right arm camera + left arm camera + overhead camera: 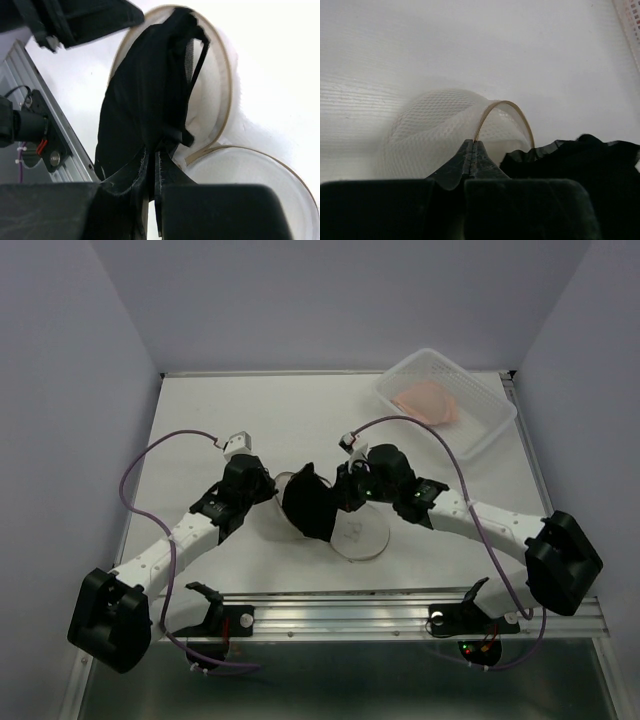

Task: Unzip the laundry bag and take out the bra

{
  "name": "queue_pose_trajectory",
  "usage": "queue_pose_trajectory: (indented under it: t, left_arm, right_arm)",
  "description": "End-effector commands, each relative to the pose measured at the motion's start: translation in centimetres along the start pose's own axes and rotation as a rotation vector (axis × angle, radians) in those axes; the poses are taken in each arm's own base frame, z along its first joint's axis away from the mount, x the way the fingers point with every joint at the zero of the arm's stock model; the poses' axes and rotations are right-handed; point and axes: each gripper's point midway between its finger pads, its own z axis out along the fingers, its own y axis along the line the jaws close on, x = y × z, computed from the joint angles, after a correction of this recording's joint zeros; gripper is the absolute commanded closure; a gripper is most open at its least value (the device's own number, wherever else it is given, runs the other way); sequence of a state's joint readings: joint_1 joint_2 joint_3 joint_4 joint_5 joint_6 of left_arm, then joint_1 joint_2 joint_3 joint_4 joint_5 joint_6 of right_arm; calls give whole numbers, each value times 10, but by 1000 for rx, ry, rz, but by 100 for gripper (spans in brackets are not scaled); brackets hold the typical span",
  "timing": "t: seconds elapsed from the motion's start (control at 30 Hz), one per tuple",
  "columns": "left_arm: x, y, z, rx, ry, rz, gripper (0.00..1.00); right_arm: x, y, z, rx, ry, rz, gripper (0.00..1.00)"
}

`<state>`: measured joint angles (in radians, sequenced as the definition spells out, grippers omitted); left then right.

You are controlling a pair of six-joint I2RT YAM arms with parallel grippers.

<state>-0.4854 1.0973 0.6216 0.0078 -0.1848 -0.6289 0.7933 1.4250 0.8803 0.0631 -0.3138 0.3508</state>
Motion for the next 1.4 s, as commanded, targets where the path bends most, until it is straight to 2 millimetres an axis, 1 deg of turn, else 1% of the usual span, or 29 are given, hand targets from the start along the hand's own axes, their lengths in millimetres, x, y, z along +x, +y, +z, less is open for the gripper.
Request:
queue_pose_trajectory:
  t: [0.0,0.03,0.07,0.1,0.17,0.23,0.27,0.3,0.33,0.43,0.47,0.53,0.57,0.6,0.63,0.7,0.73,0.77,0.8,0.83,0.93,0.97,1.03,1.07,1.17,1.2,1.23,1.27,1.37]
  left_arm:
    - [-3,-2,-2,27,-17,0,100]
    - [-2,-2,-2,27,-14,-1,100]
    - [-1,-1,-1,26,-12,-1,100]
    - [-1,-1,-1,24,-10,-1,100]
    - [1,0,1,21,-6,0,100]
    - [0,-2,1,31,-4,-1,100]
    - [0,-3,1,37,-3,0,100]
    - [-1,-4,0,42,-5,1,100]
    - [-1,-4,0,43,-4,3,100]
    - [-3,-8,-2,60,-5,3,100]
    - [-2,-9,-2,63,-4,5,100]
    - [-3,-9,-3,64,-5,6,100]
    - [-3,-9,-3,65,-6,6,100]
    - [-3,-9,-3,65,-6,6,100]
    - [-3,-9,-3,66,-5,6,100]
    - [-3,-10,-4,71,-2,7,100]
    - [-2,-11,-4,75,-2,7,100]
    - [-2,-11,-4,78,-1,7,100]
    - [-2,-12,-4,84,1,9,100]
    - [-2,-12,-4,85,3,8,100]
    - [0,-13,-3,90,8,10,100]
    - [1,-13,-3,91,9,12,100]
    - [1,-14,-3,97,12,13,100]
    - [1,-15,-3,99,11,14,100]
    - [3,-16,-2,112,18,13,100]
    - [3,-18,-2,121,23,13,100]
    - [3,-19,-2,122,22,14,100]
    - [4,-18,-2,120,24,18,100]
    - [4,-18,-2,121,23,18,100]
  right_arm:
    - [-63,10,-25,16,-152,-61,99]
    - [-73,17,-29,4,-165,-69,99]
    - [-81,19,-34,-1,-180,-76,99]
    - [-88,27,-38,-29,-192,-88,99]
    - [-96,36,-48,-45,-198,-100,99]
    - [-108,37,-56,-39,-231,-105,99]
    - [-113,34,-60,-21,-248,-103,99]
    - [-124,26,-69,21,-286,-102,99]
    - [-132,23,-75,42,-313,-101,99]
    - [-155,3,-98,138,-388,-90,99]
    - [-168,-11,-111,192,-431,-76,99]
    - [-182,-22,-131,246,-482,-71,99]
    - [-191,-35,-142,294,-511,-59,99]
    - [-202,-43,-155,345,-551,-54,99]
    - [-206,-49,-164,381,-569,-52,99]
    - [-217,-73,-187,502,-625,-31,99]
    - [-223,-80,-198,549,-647,-30,99]
    - [-226,-87,-205,589,-663,-21,99]
    - [-228,-104,-220,664,-688,-1,99]
    - [-233,-110,-229,698,-710,8,99]
    - [-239,-130,-253,801,-753,39,99]
    - [-241,-138,-263,839,-771,50,99]
    - [-241,-152,-276,910,-792,77,99]
    - [-240,-162,-286,951,-803,90,99]
    - [-234,-187,-296,1010,-800,131,99]
    - [-228,-204,-306,1047,-801,158,99]
    - [-225,-212,-303,1029,-797,185,99]
    - [-221,-225,-311,1050,-805,208,99]
    - [-210,-246,-307,1043,-800,250,99]
